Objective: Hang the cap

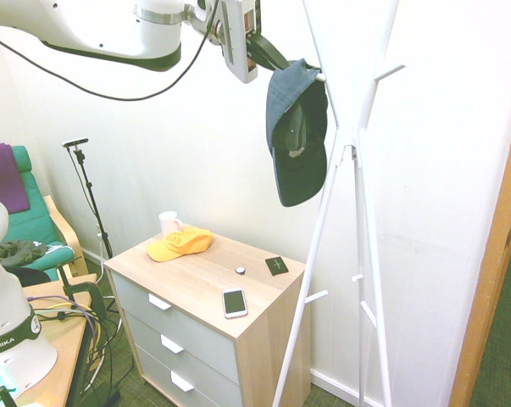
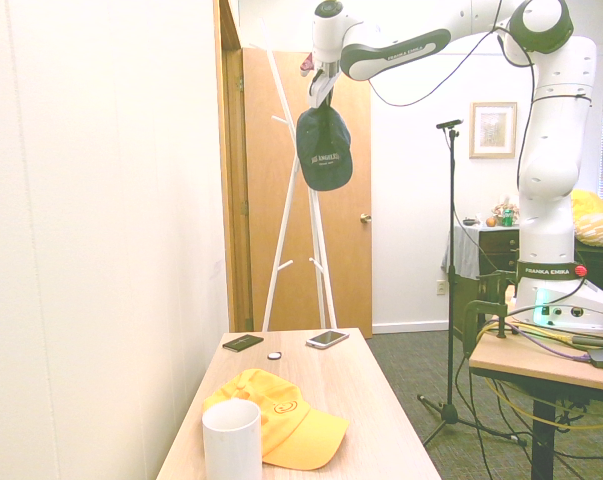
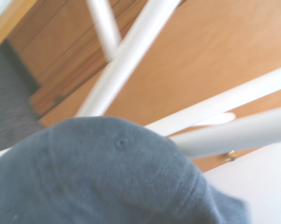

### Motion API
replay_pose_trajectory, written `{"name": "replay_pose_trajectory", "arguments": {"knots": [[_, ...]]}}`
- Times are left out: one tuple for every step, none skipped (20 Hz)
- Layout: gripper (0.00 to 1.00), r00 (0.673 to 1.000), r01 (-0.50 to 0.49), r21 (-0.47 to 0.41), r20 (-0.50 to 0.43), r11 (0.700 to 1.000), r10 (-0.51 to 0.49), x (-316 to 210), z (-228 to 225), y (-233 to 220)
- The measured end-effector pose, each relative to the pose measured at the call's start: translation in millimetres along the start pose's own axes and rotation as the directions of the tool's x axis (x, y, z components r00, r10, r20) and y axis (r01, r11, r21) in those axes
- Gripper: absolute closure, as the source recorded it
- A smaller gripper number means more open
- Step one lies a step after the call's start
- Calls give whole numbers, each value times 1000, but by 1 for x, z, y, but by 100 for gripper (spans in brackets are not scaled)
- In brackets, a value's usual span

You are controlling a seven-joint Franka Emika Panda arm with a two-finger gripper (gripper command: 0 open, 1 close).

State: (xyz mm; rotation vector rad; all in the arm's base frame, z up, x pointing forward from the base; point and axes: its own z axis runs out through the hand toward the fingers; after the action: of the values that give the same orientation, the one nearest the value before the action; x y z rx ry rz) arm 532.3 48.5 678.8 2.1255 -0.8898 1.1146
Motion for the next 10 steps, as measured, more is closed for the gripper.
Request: {"name": "replay_pose_trajectory", "arguments": {"knots": [[0, 1000, 1, 5, 8, 1000, -1, -5, 1, -1], [0, 1000, 1, 4, 12, 1000, -1, -10, 4, -1], [0, 1000, 0, 2, 15, 1000, 0, -14, 6, 0], [0, 1000, -2, 0, 17, 1000, 2, -17, 9, 2], [0, 1000, -4, -1, 19, 1000, 4, -19, 11, 4], [0, 1000, -6, -4, 21, 1000, 6, -21, 13, 5], [0, 1000, -8, -6, 23, 1000, 8, -23, 15, 7], [0, 1000, -9, -8, 24, 1000, 10, -24, 16, 8], [0, 1000, -11, -9, 24, 1000, 11, -25, 17, 9], [0, 1000, -13, -10, 24, 1000, 13, -26, 18, 10]]}}
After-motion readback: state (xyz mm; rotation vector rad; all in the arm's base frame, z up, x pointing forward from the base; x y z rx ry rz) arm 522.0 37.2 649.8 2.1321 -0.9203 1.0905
